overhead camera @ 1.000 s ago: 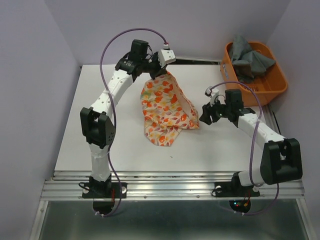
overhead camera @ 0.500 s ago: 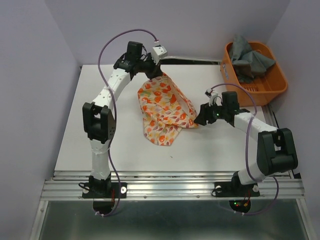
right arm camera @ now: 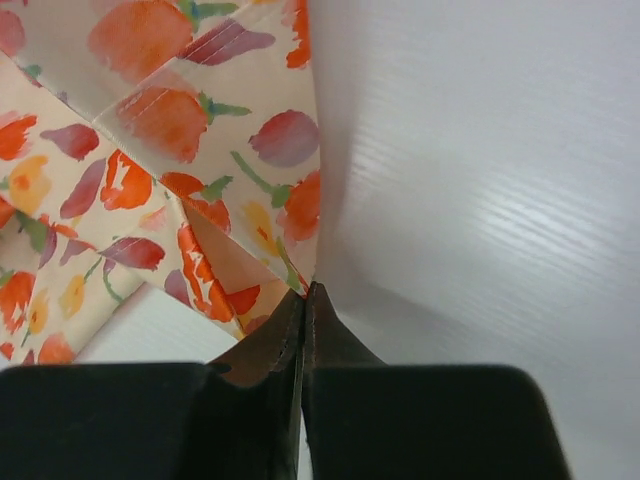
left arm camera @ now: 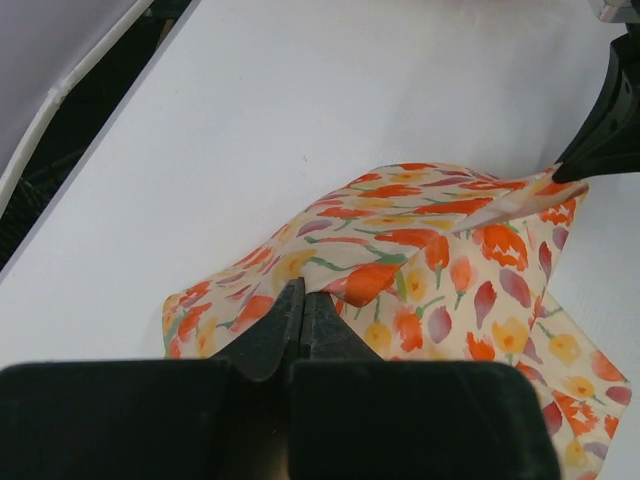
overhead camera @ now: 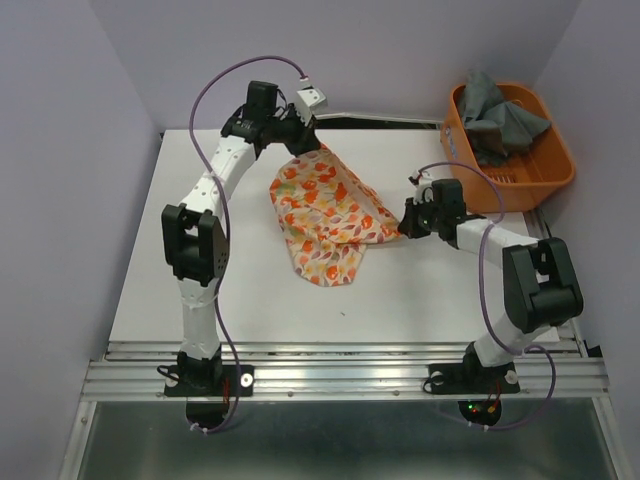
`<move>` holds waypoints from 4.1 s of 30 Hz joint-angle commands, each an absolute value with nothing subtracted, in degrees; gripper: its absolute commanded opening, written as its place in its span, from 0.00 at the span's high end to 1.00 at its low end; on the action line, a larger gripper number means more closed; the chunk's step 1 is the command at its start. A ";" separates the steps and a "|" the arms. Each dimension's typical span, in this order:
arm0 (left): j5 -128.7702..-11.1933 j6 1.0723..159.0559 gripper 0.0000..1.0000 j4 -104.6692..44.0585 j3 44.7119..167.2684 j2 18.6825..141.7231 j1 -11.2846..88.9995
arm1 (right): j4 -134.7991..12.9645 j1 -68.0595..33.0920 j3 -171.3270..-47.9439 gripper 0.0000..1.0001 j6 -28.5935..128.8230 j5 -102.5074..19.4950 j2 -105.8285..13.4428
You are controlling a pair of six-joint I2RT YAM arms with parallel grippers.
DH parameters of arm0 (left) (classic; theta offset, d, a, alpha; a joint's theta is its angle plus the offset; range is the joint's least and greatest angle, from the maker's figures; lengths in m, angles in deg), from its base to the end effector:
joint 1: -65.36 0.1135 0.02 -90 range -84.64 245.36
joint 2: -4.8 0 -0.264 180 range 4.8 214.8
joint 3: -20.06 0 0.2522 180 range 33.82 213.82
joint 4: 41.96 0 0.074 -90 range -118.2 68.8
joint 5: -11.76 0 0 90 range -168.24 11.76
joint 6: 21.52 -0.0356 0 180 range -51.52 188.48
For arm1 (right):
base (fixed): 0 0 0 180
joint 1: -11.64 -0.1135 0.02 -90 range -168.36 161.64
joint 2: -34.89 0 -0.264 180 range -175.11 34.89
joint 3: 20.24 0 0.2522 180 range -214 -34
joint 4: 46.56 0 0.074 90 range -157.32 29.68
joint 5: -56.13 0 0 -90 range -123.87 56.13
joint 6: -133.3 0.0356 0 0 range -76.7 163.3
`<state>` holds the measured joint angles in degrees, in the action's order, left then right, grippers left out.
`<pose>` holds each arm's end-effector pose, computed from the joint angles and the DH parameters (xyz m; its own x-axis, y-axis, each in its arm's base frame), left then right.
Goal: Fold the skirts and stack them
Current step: Flatten the skirt out
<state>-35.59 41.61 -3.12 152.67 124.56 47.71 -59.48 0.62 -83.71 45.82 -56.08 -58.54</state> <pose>0.4567 -0.1706 0.3549 -0.0094 0.3518 -0.9360 0.9053 0.4004 0.1414 0.3240 0.0768 0.1783 -0.6870 -0.0923 -0.7208 -0.4191 0.8607 0.2892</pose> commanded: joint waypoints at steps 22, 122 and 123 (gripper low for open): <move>-38.87 36.73 1.00 -12.46 108.20 59.58 54.81 | -97.93 0.39 -122.33 0.99 5.07 -35.45 -36.40; -40.19 12.26 0.48 18.28 149.56 121.51 51.82 | -116.31 -1.10 -141.60 0.44 -17.98 -65.76 -78.41; -39.14 10.15 0.48 19.51 149.92 122.30 51.39 | -114.74 -1.10 -137.75 0.44 -20.66 -66.03 -76.92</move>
